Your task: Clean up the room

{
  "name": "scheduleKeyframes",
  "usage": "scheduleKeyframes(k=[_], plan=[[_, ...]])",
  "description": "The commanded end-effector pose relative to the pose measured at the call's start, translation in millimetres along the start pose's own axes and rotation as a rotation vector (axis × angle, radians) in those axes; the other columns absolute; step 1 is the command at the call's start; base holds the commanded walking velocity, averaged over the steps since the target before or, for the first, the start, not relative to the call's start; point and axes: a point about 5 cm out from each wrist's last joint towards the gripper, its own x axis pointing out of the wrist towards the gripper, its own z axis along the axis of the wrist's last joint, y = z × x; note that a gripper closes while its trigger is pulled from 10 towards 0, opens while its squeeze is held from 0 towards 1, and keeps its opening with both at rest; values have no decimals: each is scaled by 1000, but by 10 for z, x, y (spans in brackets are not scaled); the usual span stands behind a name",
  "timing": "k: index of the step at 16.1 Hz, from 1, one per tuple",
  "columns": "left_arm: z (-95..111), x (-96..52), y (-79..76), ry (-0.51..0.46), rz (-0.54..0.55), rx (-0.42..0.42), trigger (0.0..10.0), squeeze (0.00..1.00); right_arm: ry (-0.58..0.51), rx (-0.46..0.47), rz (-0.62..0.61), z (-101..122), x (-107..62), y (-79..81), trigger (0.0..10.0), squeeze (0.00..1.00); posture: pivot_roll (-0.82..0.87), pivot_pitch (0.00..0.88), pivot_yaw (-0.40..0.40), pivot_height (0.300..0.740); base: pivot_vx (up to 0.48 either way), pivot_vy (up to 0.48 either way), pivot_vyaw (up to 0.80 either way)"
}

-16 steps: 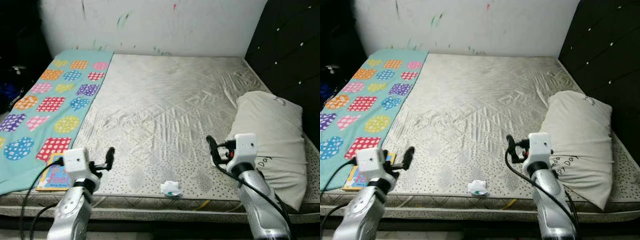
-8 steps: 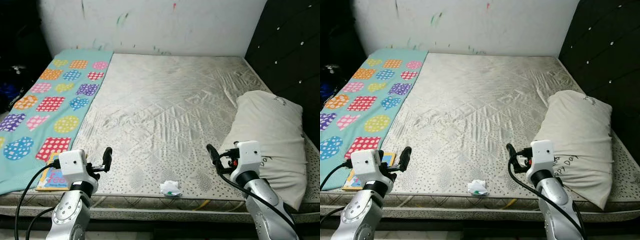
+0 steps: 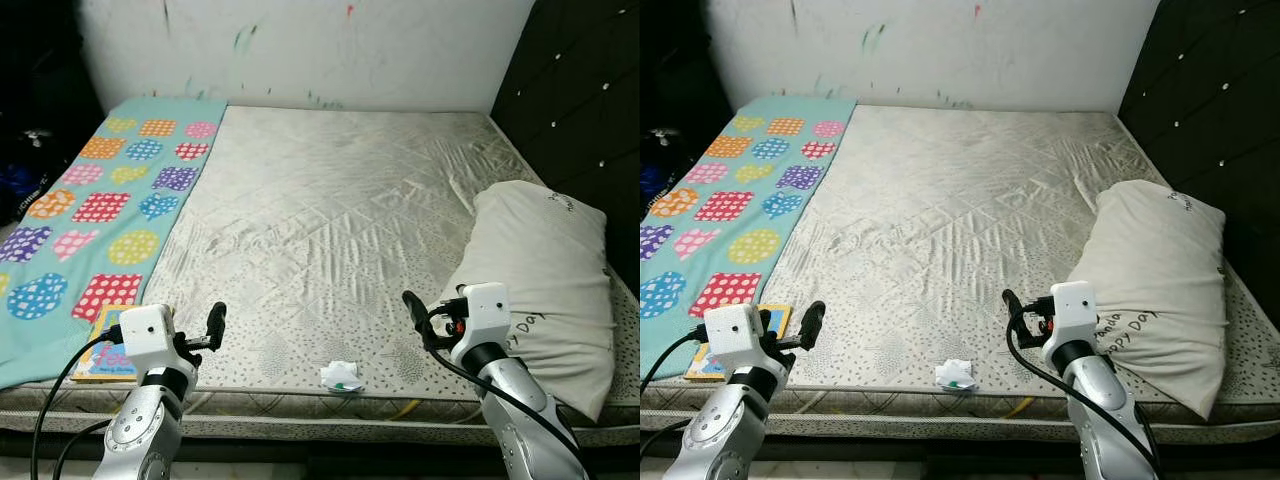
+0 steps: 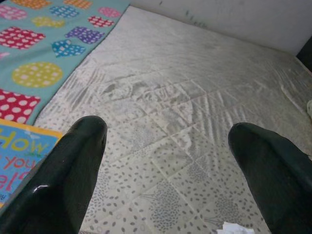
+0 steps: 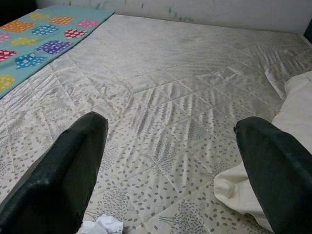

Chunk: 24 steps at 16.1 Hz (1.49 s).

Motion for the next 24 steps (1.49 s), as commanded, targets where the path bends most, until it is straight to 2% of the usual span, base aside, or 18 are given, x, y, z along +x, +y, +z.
scheduleKeyframes(k=[1, 6, 9, 11, 20, 24], plan=[[-15, 2, 15, 18, 8, 0, 10000, 0, -17, -6, 6, 47, 18, -6, 10000, 0, -56, 0, -31, 740, 0, 0, 0], [-32, 8, 29, 29, 10, 8, 10000, 0, -8, -8, 7, 33, 39, 9, 10000, 0, -55, 0, -34, 740, 0, 0, 0], [-19, 82, 62, 16, 23, 60, 10000, 0, 129, -31, -21, -112, 92, 10, 10000, 0, -57, 0, -35, 740, 0, 0, 0], [-116, 119, 75, 93, 29, 70, 10000, 0, 189, -64, 8, -188, 123, 57, 10000, 0, -60, 0, -36, 740, 0, 0, 0], [-177, 140, 74, 121, 12, 66, 10000, 0, 196, -69, 26, -217, 121, 81, 10000, 0, -57, 0, -34, 740, 0, 0, 0], [-176, 142, 73, 119, 13, 65, 10000, 0, 189, -69, 28, -211, 120, 81, 10000, 0, -57, 0, -36, 715, 0, 0, 0]])
